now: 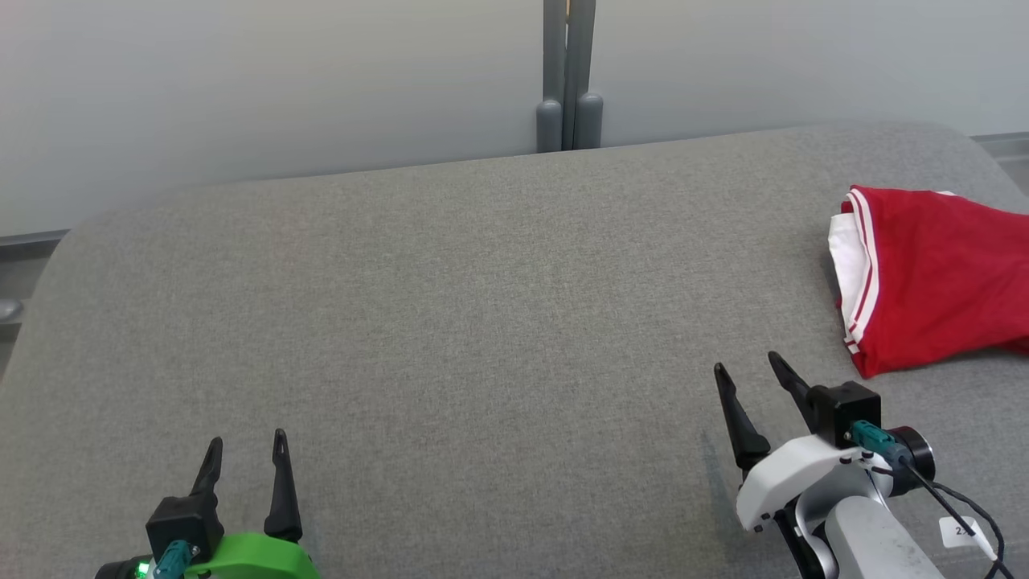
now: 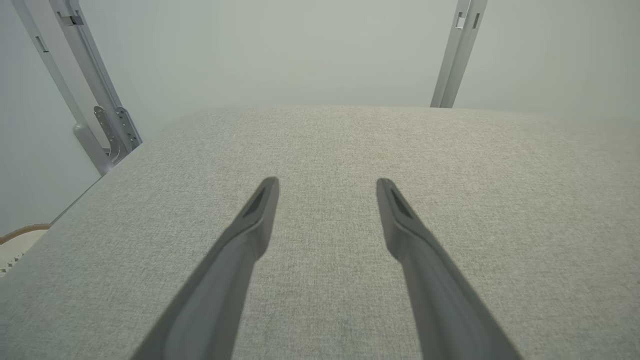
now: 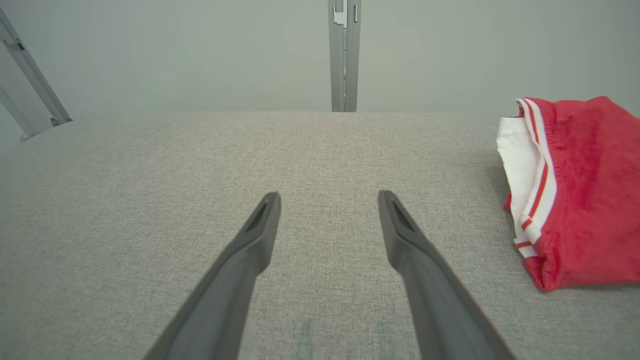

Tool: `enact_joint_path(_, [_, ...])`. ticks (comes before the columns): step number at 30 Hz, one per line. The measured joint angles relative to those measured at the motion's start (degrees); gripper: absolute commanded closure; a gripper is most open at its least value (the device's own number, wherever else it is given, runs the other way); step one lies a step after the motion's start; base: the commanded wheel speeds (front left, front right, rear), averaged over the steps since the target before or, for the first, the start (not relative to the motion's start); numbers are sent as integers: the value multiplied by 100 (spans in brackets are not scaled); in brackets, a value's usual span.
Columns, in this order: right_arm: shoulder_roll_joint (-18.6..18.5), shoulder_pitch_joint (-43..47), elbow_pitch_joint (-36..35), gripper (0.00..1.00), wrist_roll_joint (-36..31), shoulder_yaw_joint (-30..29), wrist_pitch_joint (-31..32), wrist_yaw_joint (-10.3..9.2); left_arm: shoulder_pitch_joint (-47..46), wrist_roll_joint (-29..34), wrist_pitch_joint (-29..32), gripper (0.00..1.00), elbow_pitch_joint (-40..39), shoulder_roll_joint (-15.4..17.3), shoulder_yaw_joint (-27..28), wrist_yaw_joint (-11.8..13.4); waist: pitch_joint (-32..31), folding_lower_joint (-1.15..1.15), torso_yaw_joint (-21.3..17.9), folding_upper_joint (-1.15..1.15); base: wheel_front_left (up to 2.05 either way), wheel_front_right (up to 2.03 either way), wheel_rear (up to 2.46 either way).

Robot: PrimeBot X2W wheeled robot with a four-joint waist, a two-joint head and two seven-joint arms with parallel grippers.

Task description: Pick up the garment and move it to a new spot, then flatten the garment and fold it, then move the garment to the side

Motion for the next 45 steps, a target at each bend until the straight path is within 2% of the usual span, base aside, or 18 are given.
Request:
enact_joint_path(12, [120,28,-11,0,-434,-307,0,0,3,23,0,0,37,0,48,-86,-46,0,-113,0,0,0,0])
enact_joint_path(45, [201,143,-82,0,-435,-268,8,1,56,8,0,0,92,-21,-20,-136,36,0,-98,0,0,0,0])
